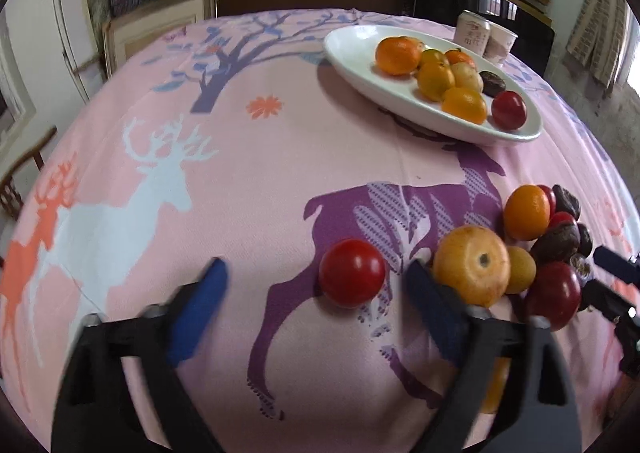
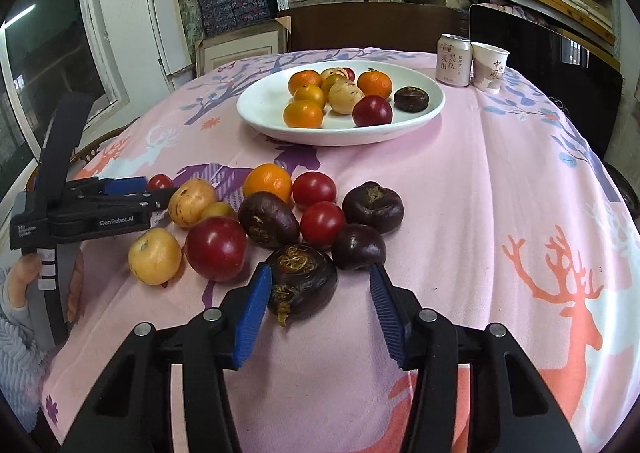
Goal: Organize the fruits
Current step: 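Grasp the red tomato with the left tool while the right tool grasps a dark purple fruit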
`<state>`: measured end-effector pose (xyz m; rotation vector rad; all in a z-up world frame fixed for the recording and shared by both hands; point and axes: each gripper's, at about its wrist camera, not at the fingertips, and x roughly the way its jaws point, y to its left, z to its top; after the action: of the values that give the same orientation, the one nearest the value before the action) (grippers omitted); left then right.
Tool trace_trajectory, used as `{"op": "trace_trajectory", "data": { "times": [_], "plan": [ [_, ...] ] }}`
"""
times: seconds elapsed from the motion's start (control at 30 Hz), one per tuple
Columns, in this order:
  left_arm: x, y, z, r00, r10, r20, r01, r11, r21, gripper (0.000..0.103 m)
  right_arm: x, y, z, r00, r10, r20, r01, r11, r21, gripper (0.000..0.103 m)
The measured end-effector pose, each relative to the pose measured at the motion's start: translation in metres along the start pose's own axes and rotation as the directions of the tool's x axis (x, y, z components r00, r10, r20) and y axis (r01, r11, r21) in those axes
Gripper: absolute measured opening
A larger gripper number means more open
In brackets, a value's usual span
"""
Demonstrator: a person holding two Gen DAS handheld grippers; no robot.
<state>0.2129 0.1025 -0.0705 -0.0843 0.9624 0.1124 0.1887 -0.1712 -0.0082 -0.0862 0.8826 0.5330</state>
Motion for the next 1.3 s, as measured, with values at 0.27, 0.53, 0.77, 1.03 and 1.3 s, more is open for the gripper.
{"op": "trace_trajectory", "data": {
  "times": [0.27,0.53,0.77,1.03,1.3],
  "plan": [
    [0.002,-0.005,-0.001,1.000,0.016,-0.005,-0.016,1.000,0.018,0.094,-0.005,-0.030,0.000,0.999,-0.014,0.037,0.008,0.987,0.161,0.051],
    [-0.003,-0.001,-0.001,1.000,-0.006,0.005,0.006,1.000,-0.006,0.094,0.019,-0.035,0.012,1.000,0.025,-0.004,-0.024,0.984,0.178,0.034],
    [-0.012,0.000,-0.004,0.996,-0.072,0.043,0.072,0.997,0.001,0.061,0.021,-0.047,0.009,0.994,0.111,-0.002,-0.108,0.964,0.244,0.032],
    [-0.011,-0.009,-0.003,0.994,-0.098,0.039,0.096,0.994,0.050,0.030,0.020,-0.048,0.008,0.994,0.114,0.001,-0.110,0.963,0.246,0.032],
    [-0.017,-0.010,-0.007,0.996,-0.069,0.055,0.066,0.996,0.055,0.028,0.002,-0.050,0.005,0.995,0.076,0.072,-0.091,0.965,0.244,0.031]
  ]
}}
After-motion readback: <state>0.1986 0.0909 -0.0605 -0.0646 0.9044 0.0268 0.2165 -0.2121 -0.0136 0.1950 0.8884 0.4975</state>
